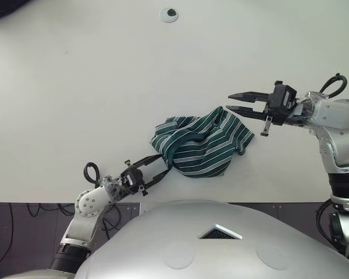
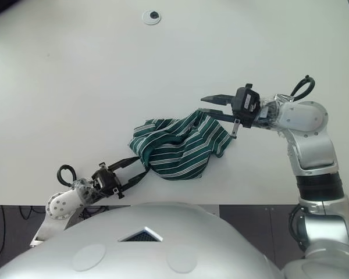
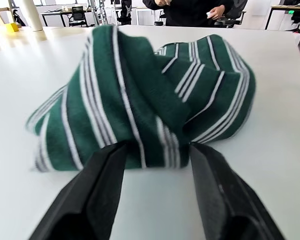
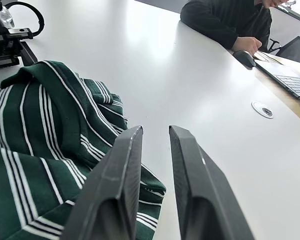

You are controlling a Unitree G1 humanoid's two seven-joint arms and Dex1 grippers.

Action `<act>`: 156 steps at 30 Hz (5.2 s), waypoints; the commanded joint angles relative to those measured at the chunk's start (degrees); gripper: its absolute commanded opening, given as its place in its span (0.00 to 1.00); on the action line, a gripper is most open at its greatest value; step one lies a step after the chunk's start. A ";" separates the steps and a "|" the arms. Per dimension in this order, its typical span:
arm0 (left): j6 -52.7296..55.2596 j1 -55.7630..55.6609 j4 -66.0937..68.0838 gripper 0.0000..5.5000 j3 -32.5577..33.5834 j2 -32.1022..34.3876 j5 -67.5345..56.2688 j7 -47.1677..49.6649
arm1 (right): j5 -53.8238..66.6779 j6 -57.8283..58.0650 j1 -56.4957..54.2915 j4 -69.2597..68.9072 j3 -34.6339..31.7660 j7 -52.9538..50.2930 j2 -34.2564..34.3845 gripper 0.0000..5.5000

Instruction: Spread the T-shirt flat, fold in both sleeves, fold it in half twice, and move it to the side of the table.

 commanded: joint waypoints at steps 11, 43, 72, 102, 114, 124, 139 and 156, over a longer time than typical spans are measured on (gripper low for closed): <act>0.03 1.71 1.65 0.40 -2.72 0.19 1.35 2.05 | -0.67 -0.72 0.04 0.33 -0.70 0.37 -0.04 0.18; 0.07 -10.36 -15.27 0.00 19.81 6.59 1.59 12.57 | 1.20 -0.26 -1.54 0.14 -1.14 -1.54 3.15 0.18; 20.82 -12.20 -31.55 0.00 28.55 9.17 3.48 12.25 | -17.05 -22.70 4.72 6.98 7.93 -10.08 9.31 0.40; 17.68 -24.81 -21.99 0.00 29.28 15.59 9.74 10.96 | -18.26 -24.81 -11.31 18.26 2.73 -23.77 15.07 0.00; -7.06 -86.19 36.07 0.00 3.68 22.81 39.72 11.87 | -27.99 -23.07 -48.89 49.97 0.03 -38.60 16.52 0.00; -4.79 -121.05 76.97 0.00 -11.21 12.22 56.48 28.41 | -36.97 -22.55 -72.83 80.49 3.12 -52.81 18.47 0.00; 2.32 -130.00 83.16 0.00 -14.22 11.44 57.20 44.02 | -40.78 -24.39 -80.82 84.21 2.73 -65.83 16.13 0.00; -23.07 -33.43 -14.75 0.00 -45.40 82.73 -13.69 18.65 | 11.16 -29.74 1.49 10.42 20.04 0.91 -13.36 0.00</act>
